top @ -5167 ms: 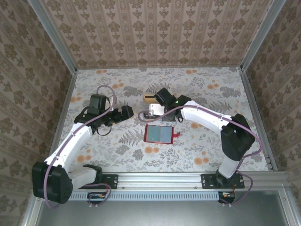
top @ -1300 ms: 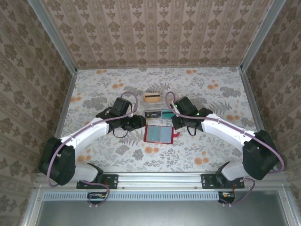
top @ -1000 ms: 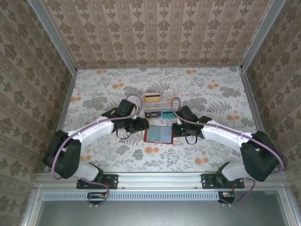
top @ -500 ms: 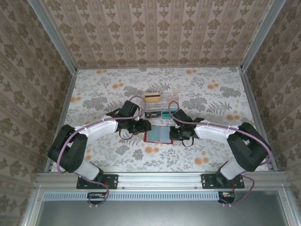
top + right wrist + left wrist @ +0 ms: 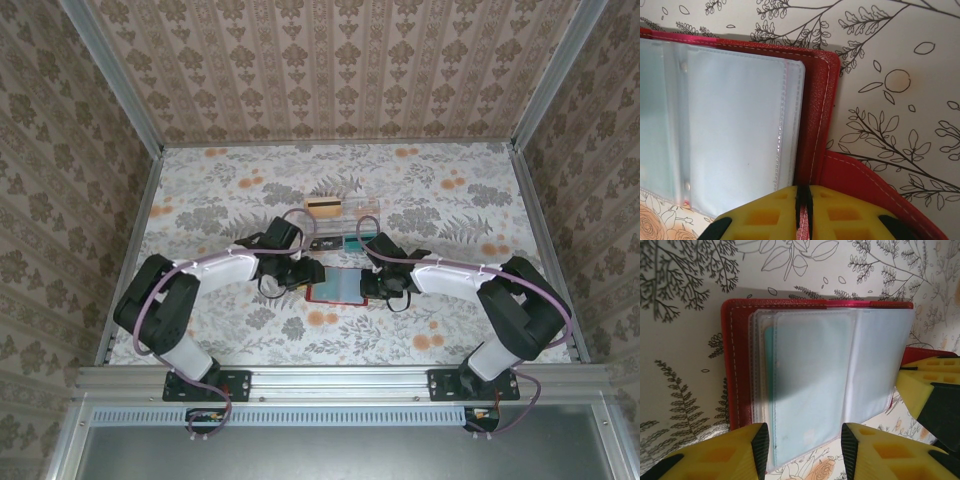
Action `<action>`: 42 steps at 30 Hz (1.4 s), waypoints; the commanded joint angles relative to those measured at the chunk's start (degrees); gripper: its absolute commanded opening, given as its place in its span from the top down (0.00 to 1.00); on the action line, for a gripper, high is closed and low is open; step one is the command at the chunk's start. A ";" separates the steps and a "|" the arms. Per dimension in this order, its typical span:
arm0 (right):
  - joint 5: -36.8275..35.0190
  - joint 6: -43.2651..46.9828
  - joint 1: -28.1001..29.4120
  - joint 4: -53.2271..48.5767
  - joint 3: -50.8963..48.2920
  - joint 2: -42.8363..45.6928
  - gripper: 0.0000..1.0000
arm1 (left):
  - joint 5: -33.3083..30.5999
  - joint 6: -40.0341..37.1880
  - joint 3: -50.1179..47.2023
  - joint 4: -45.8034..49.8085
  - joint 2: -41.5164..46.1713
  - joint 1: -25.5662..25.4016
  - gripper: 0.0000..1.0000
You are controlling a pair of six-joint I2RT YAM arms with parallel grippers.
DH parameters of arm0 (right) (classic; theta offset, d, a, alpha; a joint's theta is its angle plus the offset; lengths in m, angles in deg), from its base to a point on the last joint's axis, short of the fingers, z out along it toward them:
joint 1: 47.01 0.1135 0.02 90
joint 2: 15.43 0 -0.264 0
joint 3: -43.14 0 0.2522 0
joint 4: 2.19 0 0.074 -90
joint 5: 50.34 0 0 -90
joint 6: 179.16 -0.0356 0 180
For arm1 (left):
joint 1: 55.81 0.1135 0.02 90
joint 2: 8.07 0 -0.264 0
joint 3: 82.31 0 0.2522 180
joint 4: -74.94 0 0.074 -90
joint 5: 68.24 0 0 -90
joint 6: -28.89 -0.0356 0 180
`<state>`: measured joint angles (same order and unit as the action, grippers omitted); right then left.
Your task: Take the credit cards out of the card holder
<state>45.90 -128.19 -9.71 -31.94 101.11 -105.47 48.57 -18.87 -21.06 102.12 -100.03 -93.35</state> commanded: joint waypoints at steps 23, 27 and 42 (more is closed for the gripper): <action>-0.25 -1.23 1.04 0.09 0.34 -2.60 0.84 | 4.69 -1.65 2.55 -3.39 -5.81 -3.50 0.52; -0.33 -1.23 1.11 0.12 0.35 -2.38 0.84 | 4.94 -1.83 3.14 -3.30 -6.11 -3.77 0.42; -2.20 -0.99 0.89 -1.68 0.47 0.06 0.80 | 4.01 -3.23 4.31 -0.44 -3.44 -3.81 0.00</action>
<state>45.49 -128.63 -9.25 -31.51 101.19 -105.84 54.54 -20.69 -17.35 98.31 -104.34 -96.98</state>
